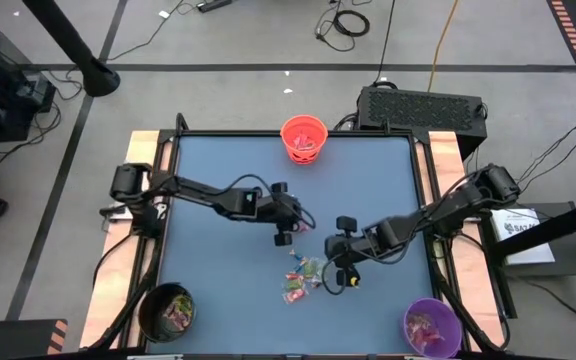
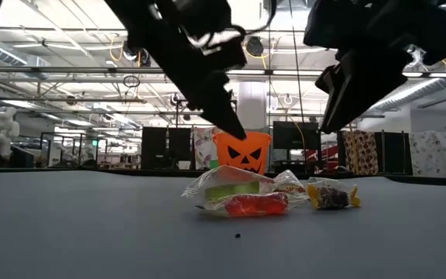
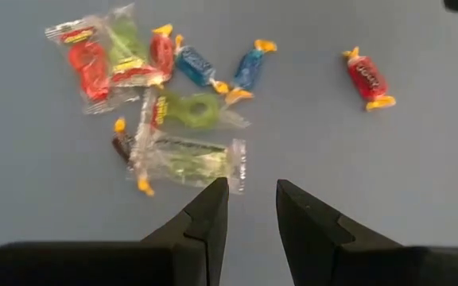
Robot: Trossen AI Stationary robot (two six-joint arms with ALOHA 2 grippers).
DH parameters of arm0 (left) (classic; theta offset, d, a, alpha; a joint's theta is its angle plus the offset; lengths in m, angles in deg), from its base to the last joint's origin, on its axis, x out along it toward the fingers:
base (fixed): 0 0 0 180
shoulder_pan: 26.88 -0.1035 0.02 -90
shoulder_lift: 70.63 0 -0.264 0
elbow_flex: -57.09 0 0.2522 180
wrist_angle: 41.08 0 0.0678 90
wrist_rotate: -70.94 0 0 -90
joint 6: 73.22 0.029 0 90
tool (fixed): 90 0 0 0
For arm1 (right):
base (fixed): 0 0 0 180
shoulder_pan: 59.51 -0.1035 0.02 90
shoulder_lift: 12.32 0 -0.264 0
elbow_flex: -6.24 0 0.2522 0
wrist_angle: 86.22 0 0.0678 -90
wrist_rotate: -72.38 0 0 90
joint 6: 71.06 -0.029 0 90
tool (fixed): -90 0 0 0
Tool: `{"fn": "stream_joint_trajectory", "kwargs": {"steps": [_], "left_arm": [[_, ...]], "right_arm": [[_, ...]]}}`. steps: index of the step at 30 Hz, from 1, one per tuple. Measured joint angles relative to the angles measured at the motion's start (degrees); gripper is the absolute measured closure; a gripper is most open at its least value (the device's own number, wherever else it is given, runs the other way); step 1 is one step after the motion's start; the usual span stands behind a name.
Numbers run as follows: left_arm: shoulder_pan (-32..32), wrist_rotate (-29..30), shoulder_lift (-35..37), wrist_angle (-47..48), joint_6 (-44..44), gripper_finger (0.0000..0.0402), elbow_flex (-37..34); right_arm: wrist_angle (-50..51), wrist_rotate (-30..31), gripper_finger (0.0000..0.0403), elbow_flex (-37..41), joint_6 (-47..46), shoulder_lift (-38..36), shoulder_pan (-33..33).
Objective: Sort candy by brand, put in halloween buckets
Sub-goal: Put the red candy into the black bucket
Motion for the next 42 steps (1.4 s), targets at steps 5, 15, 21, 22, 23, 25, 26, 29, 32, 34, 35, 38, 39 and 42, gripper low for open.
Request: {"fn": "stream_joint_trajectory", "kwargs": {"steps": [5,15,21,22,23,25,26,29,32,34,35,38,39,42], "left_arm": [[-0.9,-2.0,-3.5,-2.7,-6.2,0.0252,0.1],[3.0,0.2,-7.9,-5.9,-8.9,0.0190,0.0],[2.1,1.2,-8.6,-6.2,-11.8,0.0176,-0.2],[1.8,1.0,-9.1,-6.0,-12.3,0.0176,-0.2],[1.6,0.2,-9.6,-5.4,-12.4,0.0176,-0.3],[1.5,-1.8,-10.8,-6.3,-12.4,0.0176,-0.3],[1.3,-2.2,-11.1,-6.7,-12.4,0.0176,-0.3],[1.2,-3.5,-12.0,-7.8,-12.3,0.0176,-0.2],[0.9,-4.2,-12.3,-8.0,-11.9,0.0181,-0.1],[0.6,-4.8,-12.3,-7.8,-11.8,0.0193,-0.1],[0.4,-5.0,-12.3,-7.7,-11.8,0.0203,-0.1],[-0.1,-7.1,-12.3,-7.4,-10.9,0.0239,0.0],[-0.2,-7.8,-12.3,-7.4,-10.7,0.0253,0.0],[-0.3,-8.1,-12.4,-7.1,-10.2,0.0296,0.0]], "right_arm": [[0.0,0.0,0.0303,0.0,-0.2,0.0,-1.0],[0.2,0.0,0.0303,0.0,-0.6,0.0,-1.2],[0.1,0.1,0.0303,0.0,-0.1,0.0,-1.2],[0.1,0.1,0.0303,0.0,-0.1,0.0,-1.2],[0.1,0.1,0.0303,0.0,-0.1,0.0,-1.2],[0.1,0.2,0.0303,0.0,0.0,0.0,-1.2],[0.1,0.2,0.0303,0.0,0.0,0.0,-1.2],[0.1,0.2,0.0303,0.0,0.0,0.0,-1.2],[0.1,0.4,0.0303,0.0,0.1,0.0,-1.2],[0.2,0.5,0.0303,0.0,0.2,0.0,-1.2],[0.1,0.5,0.0303,0.0,0.3,0.0,-1.2],[0.1,0.5,0.0303,0.0,0.3,0.0,-1.2],[0.1,0.5,0.0303,0.0,0.3,0.0,-1.2],[0.1,0.5,0.0303,0.0,0.3,0.0,-1.2]]}}
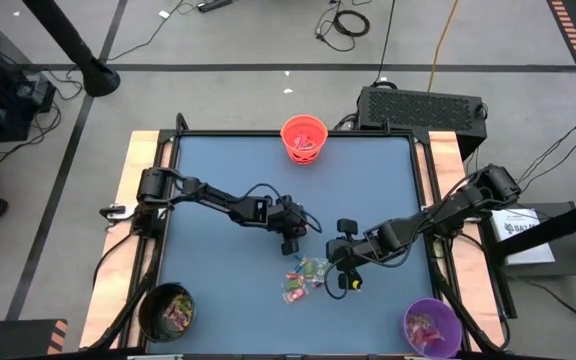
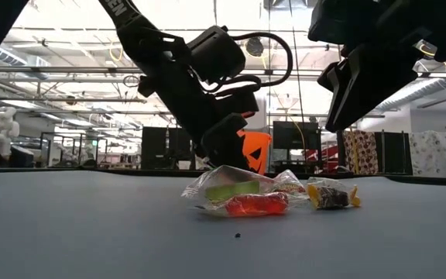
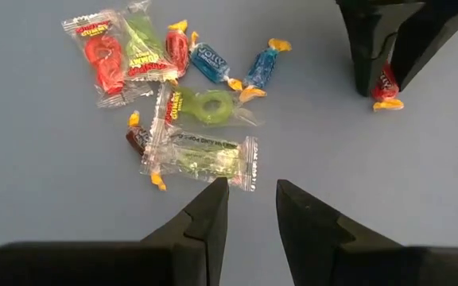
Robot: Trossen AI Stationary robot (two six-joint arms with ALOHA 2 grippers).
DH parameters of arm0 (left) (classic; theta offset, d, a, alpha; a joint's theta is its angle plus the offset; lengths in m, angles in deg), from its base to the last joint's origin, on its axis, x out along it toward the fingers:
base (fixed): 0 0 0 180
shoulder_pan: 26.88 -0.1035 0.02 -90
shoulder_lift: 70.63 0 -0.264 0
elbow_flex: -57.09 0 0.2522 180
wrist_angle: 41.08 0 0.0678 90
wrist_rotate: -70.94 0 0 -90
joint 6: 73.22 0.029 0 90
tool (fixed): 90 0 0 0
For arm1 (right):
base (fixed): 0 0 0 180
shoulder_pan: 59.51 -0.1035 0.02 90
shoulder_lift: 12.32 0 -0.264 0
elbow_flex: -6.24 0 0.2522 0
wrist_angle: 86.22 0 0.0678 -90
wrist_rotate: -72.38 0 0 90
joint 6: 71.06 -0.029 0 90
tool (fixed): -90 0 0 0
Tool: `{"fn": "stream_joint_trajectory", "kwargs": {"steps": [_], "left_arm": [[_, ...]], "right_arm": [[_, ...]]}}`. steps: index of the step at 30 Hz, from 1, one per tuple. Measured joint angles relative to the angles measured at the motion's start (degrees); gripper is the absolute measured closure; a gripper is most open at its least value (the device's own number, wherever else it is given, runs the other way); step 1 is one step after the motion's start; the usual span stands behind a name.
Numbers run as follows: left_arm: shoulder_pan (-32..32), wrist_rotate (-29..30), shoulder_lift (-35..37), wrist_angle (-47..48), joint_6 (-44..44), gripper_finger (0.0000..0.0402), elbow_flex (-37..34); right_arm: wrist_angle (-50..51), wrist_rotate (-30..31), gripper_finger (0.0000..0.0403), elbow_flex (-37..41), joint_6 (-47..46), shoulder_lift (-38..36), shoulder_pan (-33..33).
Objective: Sort candy by brand, put in halloween buckets
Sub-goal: Put the red candy into the black bucket
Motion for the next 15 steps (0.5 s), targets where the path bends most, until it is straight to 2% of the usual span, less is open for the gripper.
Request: {"fn": "stream_joint_trajectory", "kwargs": {"steps": [5,10,15], "left_arm": [[0.0,-0.3,0.0,0.1,1.4,0.0346,0.0],[0.0,-0.4,1.1,1.3,1.2,0.0346,0.4],[0.4,-0.6,8.7,6.4,0.9,0.0347,0.2]], "right_arm": [[0.0,0.0,0.0303,0.0,0.0,0.0,0.0],[0.0,0.0,0.0303,0.0,0.0,0.0,0.0],[0.0,0.0,0.0303,0.0,0.0,0.0,0.0]]}}
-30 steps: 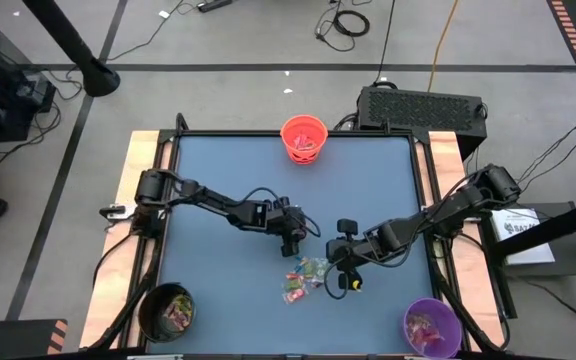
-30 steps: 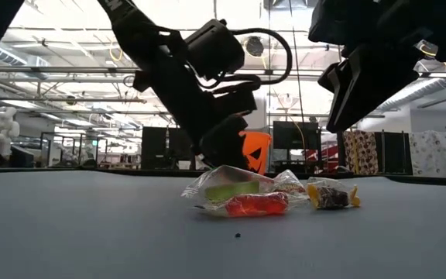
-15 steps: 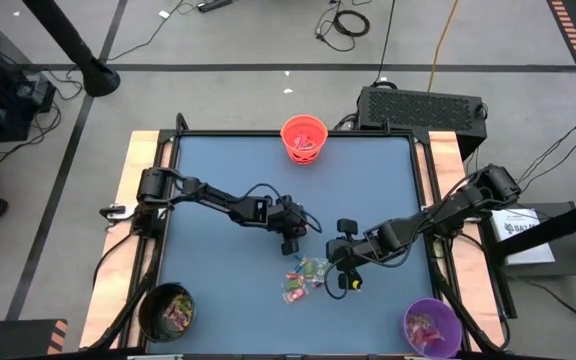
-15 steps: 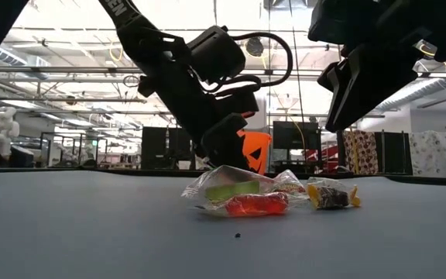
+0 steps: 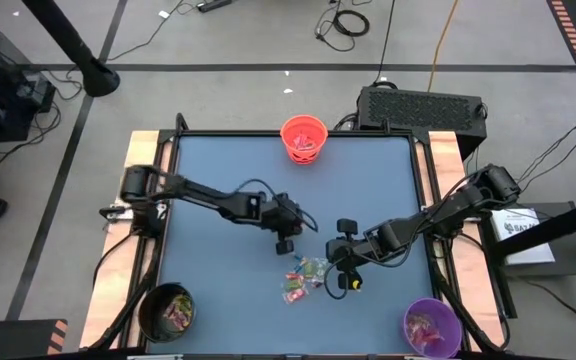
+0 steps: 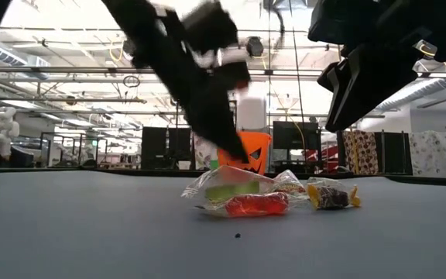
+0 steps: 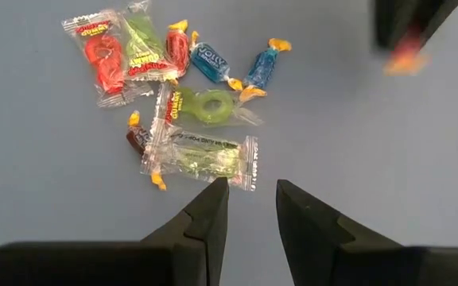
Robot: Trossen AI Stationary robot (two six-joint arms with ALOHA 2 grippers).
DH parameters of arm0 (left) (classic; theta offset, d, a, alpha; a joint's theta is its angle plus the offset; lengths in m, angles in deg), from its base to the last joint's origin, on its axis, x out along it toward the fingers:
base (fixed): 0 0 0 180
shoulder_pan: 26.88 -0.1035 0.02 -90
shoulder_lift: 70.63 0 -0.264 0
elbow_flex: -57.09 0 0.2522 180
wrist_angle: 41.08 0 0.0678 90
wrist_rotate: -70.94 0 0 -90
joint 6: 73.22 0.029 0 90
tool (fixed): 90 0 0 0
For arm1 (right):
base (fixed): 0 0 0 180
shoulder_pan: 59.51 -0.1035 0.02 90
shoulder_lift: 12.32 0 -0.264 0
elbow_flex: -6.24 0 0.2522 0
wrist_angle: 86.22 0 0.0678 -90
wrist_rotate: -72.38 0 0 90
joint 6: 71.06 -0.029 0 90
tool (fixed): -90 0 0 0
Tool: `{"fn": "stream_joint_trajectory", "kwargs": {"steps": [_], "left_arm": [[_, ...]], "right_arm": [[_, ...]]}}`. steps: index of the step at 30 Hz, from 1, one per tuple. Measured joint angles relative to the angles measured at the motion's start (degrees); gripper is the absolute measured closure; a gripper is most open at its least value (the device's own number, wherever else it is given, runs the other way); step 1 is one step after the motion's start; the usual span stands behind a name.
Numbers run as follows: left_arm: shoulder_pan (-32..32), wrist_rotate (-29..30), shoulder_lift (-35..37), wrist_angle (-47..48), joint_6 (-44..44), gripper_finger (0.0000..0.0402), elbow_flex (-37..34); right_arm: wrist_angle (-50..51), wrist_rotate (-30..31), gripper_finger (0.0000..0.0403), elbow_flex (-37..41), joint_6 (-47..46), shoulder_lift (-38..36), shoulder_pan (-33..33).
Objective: Sort candy by brand, put in halloween buckets
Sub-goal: Put the red candy into the black bucket
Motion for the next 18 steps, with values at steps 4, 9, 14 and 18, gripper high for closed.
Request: {"fn": "stream_joint_trajectory", "kwargs": {"steps": [4,9,14,18], "left_arm": [[0.2,3.1,8.7,1.0,0.0,0.0347,-0.5],[1.1,11.8,21.3,0.1,0.2,0.0347,-3.0],[2.6,16.3,33.5,-6.6,0.5,0.0347,-8.6],[5.0,16.1,42.7,-22.1,1.0,0.0347,-17.6]], "right_arm": [[-0.1,0.0,0.0303,0.0,0.0,0.0,0.0],[-0.5,0.0,0.0303,0.0,-0.2,0.0,0.0],[-1.2,0.0,0.0303,0.0,-0.2,0.0,0.0],[-1.6,0.5,0.0303,0.0,-0.2,0.0,0.0]]}}
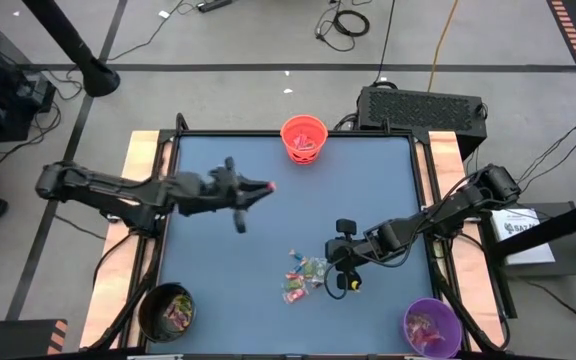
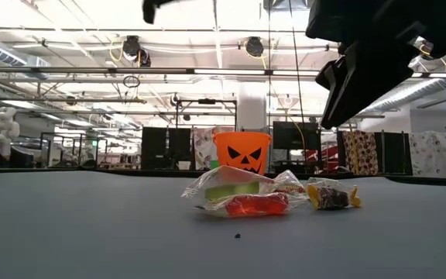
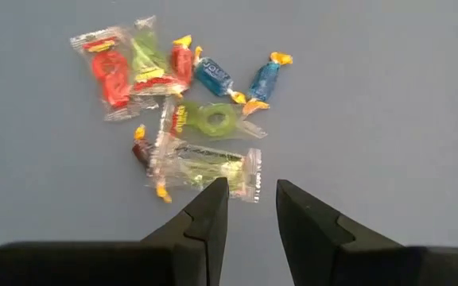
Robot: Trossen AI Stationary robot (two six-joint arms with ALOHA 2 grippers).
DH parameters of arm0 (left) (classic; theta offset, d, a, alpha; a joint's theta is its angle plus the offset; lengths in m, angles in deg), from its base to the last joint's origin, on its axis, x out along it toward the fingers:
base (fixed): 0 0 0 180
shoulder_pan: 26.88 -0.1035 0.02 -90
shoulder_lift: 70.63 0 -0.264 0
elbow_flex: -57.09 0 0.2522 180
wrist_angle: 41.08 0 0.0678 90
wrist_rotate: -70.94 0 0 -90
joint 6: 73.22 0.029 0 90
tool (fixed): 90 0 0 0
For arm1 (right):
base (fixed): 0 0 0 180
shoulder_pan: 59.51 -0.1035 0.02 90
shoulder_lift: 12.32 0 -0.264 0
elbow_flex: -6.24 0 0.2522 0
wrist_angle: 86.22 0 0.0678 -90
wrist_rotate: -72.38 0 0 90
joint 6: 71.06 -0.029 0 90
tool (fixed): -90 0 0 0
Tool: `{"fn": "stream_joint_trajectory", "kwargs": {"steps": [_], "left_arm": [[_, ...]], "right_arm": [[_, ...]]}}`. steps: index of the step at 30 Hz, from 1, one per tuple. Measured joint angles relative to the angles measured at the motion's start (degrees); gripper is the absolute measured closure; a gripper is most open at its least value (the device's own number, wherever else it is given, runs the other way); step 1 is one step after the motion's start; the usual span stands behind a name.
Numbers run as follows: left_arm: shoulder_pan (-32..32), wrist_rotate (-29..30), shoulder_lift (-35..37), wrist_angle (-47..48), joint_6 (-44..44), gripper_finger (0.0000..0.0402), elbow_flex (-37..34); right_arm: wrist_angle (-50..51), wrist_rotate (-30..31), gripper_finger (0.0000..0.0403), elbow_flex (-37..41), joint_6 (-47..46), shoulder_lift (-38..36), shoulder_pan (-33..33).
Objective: Sort candy by brand, put in halloween buckets
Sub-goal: Put the red candy into the black bucket
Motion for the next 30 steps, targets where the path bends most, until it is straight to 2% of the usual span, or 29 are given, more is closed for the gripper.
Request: {"fn": "stream_joint_trajectory", "kwargs": {"steps": [3,5,10,18,20,22,24,30], "left_arm": [[0.7,0.1,5.6,-9.8,0.5,0.0347,-6.7],[0.9,0.1,8.8,-12.8,0.1,0.0347,-9.5],[1.1,-1.9,12.8,-12.5,-0.9,0.0348,-11.1],[2.5,-3.6,13.1,-13.9,-0.5,0.0348,-11.1],[2.4,-6.1,14.1,-12.6,-0.4,0.0348,-10.9],[2.5,-10.6,16.1,-8.0,-0.3,0.0348,-8.4],[3.3,-13.4,18.8,0.7,-0.8,0.0348,-4.5],[9.5,-11.0,20.5,37.6,-2.9,0.0348,12.1]], "right_arm": [[-0.4,0.4,0.0303,0.0,0.0,0.0,0.0],[-0.4,0.5,0.0303,0.0,0.0,0.0,0.0],[-0.9,0.5,0.0303,0.0,0.2,0.0,0.0],[-1.8,0.6,0.0303,0.0,1.3,0.0,0.0],[-1.8,0.6,0.0303,0.0,1.3,0.0,0.0],[-1.8,0.6,0.0303,0.0,1.3,0.0,0.0],[-1.8,0.6,0.0303,0.0,1.3,0.0,0.0],[-1.7,0.6,0.0303,0.0,1.5,0.0,0.0]]}}
